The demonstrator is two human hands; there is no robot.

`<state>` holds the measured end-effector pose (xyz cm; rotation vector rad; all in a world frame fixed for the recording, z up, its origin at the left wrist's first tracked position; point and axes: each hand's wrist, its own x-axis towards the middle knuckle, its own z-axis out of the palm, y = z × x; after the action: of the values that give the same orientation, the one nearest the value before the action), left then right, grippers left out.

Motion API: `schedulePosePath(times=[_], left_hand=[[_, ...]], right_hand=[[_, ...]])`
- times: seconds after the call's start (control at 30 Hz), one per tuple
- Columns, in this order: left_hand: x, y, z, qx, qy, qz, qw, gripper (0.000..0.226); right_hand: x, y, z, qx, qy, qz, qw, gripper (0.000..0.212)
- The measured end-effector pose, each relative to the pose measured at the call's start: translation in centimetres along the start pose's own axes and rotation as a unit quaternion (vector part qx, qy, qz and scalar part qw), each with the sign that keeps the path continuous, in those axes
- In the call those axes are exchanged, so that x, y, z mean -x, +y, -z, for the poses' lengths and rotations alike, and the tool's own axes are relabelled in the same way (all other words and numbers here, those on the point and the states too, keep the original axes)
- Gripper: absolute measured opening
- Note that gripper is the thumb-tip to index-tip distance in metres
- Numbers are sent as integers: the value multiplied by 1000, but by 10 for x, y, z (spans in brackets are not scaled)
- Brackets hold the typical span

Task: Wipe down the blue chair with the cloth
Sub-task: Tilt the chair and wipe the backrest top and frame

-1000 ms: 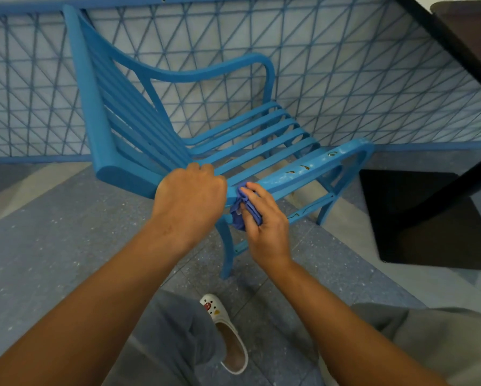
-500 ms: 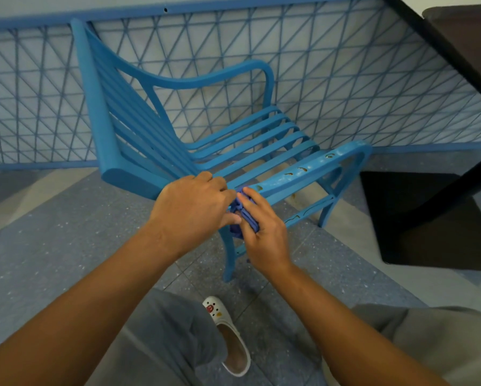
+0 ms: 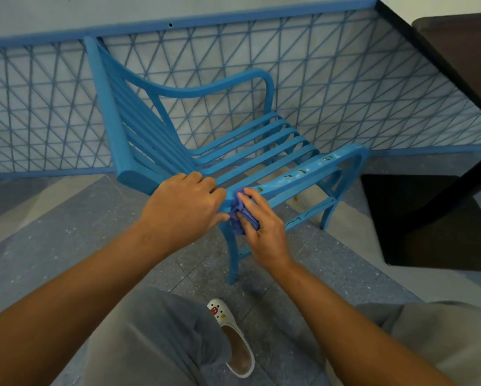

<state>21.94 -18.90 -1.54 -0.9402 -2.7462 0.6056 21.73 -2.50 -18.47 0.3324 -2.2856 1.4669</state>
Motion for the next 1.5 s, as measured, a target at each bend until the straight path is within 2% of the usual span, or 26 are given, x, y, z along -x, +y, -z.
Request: schedulePosePath(times=[0.13,0.23,0.37,0.53,0.63,0.73,0.83,0.9,1.03,1.2,1.5], left_hand=[[-8,4,0,-43,-19,42,998,30],[-12,7,2,-58,-31,66,996,16],[-15,8,1,-64,-42,84,993,13],[-20,12,0,-53,-49,113,991,14],[-23,16,-3,-40,-37,124,991,17],[-27,19,-7,-30,-29,129,991,29],[-32,22,-13,-26,-34,131,990,35],[-35,25,-17,-32,-44,124,991,37],[-36,25,-27,-51,-33,90,994,40],[-27,13,-30,-38,-29,74,996,41],[20,-59,-48,46,-69,134,987,40]], right_hand=[[1,9,3,18,23,-24,999,43],[5,5,-2,19,11,-6,1000,44],[-3,17,12,52,-4,20,998,42],[-4,6,1,-1,19,-40,999,41],[0,1,1,2,-12,-21,1000,42],[-12,13,21,23,-35,-30,999,39],[-18,15,25,23,12,-77,997,35],[-14,6,13,5,35,-74,997,35],[-6,0,5,13,-5,-58,998,42],[-5,-6,0,24,-15,-54,998,42],[-3,-45,-64,42,-86,-41,995,42]])
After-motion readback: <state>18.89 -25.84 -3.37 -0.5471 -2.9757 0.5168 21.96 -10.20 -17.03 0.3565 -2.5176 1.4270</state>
